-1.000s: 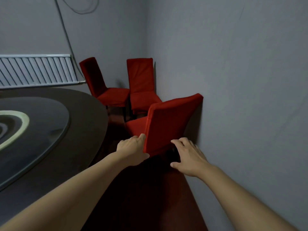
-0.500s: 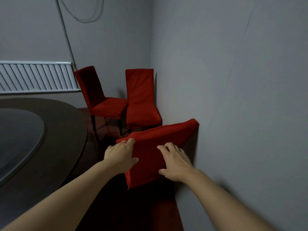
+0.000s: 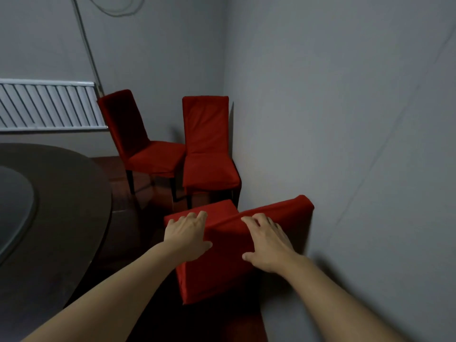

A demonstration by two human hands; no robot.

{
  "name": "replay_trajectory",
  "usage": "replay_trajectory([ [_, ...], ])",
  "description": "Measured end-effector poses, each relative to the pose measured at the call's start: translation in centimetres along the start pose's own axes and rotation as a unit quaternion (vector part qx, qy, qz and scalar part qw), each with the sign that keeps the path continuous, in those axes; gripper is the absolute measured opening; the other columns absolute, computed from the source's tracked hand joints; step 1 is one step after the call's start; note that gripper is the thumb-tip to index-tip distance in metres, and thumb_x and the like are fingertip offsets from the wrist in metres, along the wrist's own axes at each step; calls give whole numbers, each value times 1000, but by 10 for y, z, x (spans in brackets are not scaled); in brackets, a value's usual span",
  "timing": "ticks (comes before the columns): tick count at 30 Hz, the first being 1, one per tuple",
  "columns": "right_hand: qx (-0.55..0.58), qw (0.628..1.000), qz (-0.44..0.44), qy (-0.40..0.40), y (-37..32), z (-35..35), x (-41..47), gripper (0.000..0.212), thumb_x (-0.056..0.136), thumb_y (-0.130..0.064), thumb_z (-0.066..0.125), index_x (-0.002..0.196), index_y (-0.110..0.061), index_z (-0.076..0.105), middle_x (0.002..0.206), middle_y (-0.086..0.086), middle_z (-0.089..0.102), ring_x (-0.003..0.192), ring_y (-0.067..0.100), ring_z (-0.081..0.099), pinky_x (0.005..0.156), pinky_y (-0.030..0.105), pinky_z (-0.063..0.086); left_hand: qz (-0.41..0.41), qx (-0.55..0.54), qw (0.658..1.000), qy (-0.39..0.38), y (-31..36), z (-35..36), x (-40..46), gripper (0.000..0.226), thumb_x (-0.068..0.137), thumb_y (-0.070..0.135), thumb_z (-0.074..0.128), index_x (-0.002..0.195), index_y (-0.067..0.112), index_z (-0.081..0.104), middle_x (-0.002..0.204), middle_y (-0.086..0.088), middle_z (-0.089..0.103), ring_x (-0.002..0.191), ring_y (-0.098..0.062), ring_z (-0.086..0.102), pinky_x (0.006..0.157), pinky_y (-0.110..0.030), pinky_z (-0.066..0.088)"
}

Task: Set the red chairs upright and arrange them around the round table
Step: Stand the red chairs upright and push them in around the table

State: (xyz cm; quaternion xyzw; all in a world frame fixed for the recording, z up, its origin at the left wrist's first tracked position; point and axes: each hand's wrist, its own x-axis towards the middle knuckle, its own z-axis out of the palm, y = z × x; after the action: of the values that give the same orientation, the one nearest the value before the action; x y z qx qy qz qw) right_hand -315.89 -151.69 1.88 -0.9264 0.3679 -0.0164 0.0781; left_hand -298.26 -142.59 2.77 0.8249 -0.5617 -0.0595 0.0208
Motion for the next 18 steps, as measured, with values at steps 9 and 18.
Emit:
replay_trajectory([
  [9, -14, 1000, -15, -20, 57, 29, 70, 93, 77, -40, 73, 149, -27, 15, 154, 5, 16, 142, 25, 14, 118, 43, 11, -23, 12, 998, -54, 21, 46, 57, 73, 82, 52, 64, 139, 22, 30, 130, -1, 49, 120, -23, 48, 100, -38, 37],
  [18, -75, 992, -75, -62, 103, 56, 118, 90, 74, -43, 75, 146, -29, 23, 146, 1, 33, 138, 22, 25, 117, 46, 6, -71, 41, 995, -49, 41, 79, 90, 79, 76, 52, 70, 139, 28, 29, 127, 1, 50, 119, -22, 48, 102, -41, 38],
])
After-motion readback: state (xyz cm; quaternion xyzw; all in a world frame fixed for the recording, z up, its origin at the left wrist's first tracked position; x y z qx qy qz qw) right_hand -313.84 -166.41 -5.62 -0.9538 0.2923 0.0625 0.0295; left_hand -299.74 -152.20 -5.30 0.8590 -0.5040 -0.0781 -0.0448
